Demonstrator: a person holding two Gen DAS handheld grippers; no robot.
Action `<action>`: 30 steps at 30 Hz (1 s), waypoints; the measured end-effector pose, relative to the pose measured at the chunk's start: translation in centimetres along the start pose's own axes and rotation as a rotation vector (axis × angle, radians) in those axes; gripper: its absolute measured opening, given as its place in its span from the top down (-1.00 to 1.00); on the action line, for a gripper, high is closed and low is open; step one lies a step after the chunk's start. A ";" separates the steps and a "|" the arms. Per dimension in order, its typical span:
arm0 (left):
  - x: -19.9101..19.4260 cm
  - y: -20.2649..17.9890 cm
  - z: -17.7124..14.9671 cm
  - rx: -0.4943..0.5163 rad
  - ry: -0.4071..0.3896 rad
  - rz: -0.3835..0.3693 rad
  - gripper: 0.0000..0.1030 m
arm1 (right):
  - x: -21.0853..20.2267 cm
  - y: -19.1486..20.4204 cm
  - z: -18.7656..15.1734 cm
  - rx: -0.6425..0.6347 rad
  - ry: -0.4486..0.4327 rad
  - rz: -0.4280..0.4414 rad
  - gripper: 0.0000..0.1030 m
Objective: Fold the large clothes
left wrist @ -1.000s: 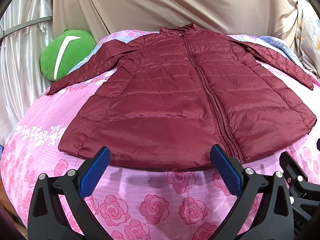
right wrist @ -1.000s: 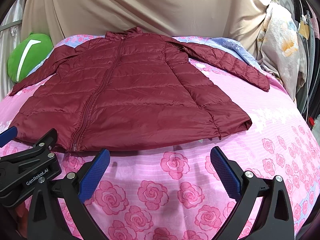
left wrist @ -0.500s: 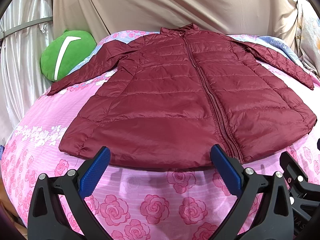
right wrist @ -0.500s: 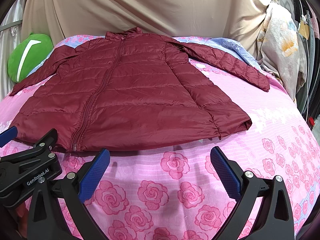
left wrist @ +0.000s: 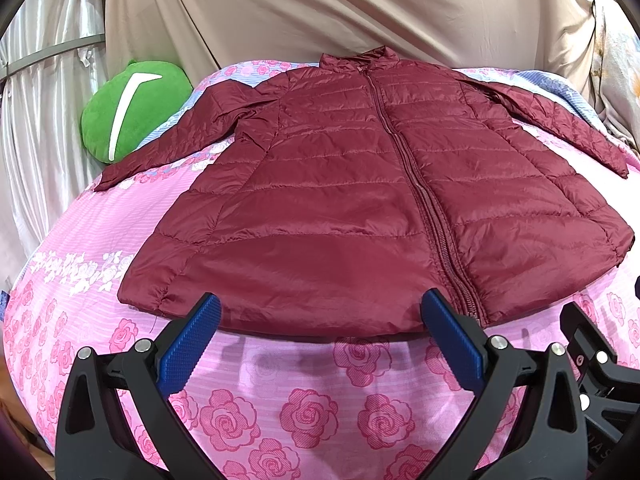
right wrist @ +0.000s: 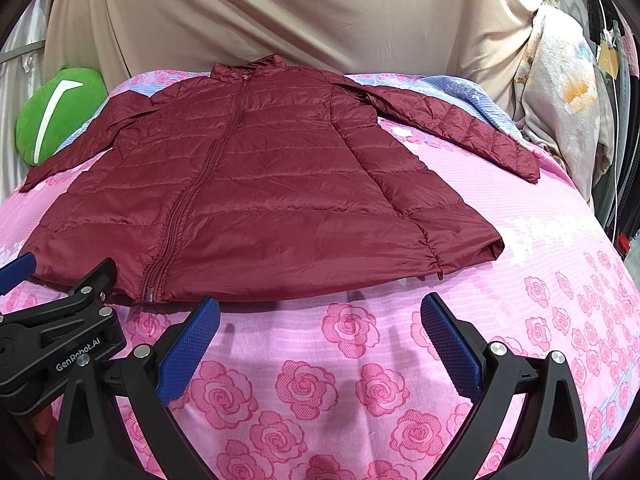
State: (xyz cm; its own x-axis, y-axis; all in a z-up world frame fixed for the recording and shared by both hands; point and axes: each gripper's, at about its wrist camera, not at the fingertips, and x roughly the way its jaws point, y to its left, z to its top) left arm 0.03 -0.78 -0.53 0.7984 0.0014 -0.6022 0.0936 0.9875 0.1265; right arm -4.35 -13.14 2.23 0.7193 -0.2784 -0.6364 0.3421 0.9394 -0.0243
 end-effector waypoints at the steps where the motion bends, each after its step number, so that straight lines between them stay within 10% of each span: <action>1: 0.0 0.0 0.0 0.000 0.001 -0.001 -0.91 | 0.0 0.0 0.0 0.000 0.000 0.000 -0.90; 30: 0.1 0.0 -0.2 0.003 0.004 0.000 -0.91 | 0.0 0.1 0.0 -0.001 -0.001 -0.001 -0.90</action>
State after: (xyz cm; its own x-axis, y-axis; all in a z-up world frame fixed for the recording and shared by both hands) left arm 0.03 -0.74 -0.74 0.7961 0.0025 -0.6052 0.0948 0.9871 0.1289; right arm -4.34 -13.06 2.21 0.7196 -0.2796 -0.6356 0.3422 0.9393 -0.0259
